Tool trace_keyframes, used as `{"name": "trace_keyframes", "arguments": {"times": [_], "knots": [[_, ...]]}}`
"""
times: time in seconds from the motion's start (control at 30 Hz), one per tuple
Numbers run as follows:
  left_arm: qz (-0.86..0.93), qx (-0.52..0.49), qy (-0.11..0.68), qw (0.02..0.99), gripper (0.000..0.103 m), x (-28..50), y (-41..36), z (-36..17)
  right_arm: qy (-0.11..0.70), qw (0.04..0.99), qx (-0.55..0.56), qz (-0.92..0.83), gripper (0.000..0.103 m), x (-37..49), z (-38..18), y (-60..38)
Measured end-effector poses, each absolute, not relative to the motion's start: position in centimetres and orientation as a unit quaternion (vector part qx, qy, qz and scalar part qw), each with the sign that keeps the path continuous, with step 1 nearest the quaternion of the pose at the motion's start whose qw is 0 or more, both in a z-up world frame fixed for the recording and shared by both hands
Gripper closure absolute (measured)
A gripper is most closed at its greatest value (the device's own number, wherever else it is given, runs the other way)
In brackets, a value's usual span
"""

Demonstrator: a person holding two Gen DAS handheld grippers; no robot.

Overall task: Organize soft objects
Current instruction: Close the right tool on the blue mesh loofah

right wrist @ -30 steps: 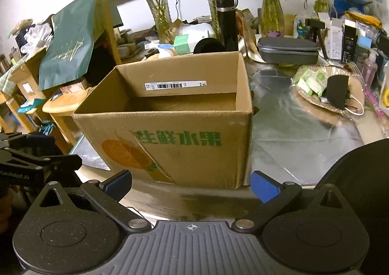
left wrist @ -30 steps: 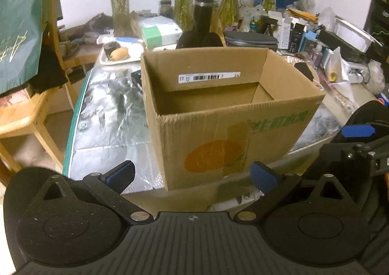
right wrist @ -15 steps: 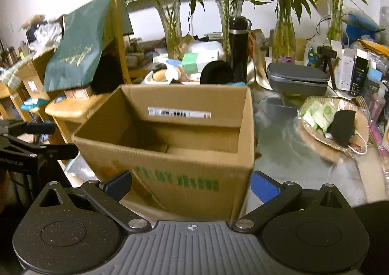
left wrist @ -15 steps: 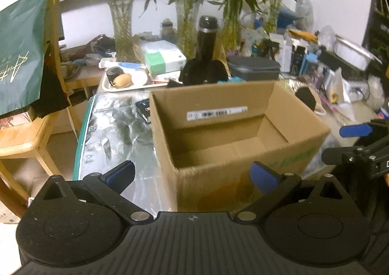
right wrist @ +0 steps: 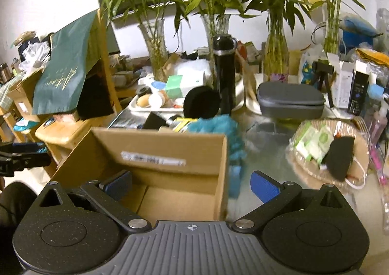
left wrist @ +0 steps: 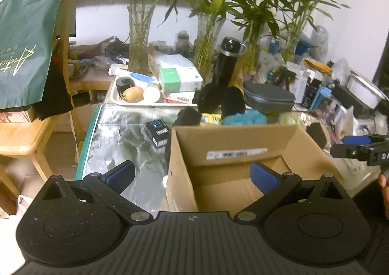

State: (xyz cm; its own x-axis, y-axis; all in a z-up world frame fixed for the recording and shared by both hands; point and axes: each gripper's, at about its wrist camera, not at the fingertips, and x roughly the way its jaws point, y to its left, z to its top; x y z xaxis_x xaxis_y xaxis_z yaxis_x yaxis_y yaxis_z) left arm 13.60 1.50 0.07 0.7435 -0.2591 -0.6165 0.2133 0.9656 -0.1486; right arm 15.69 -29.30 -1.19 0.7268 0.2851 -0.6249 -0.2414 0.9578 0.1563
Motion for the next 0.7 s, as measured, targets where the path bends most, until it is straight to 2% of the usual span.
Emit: {"name": "trace_keyframes", "arguments": {"times": [0.3, 0.7], "knots": [[-0.129, -0.059, 0.325, 0.935, 0.0, 17.0, 2.8, 0.0, 0.325, 0.933, 0.03, 0.15, 0.0, 20.1, -1.3, -30.6], [-0.13, -0.092, 0.31, 0.937, 0.0, 22.3, 4.2, -1.8, 0.334, 0.928, 0.05, 0.158, 0.0, 26.5, -4.3, -32.2]]}}
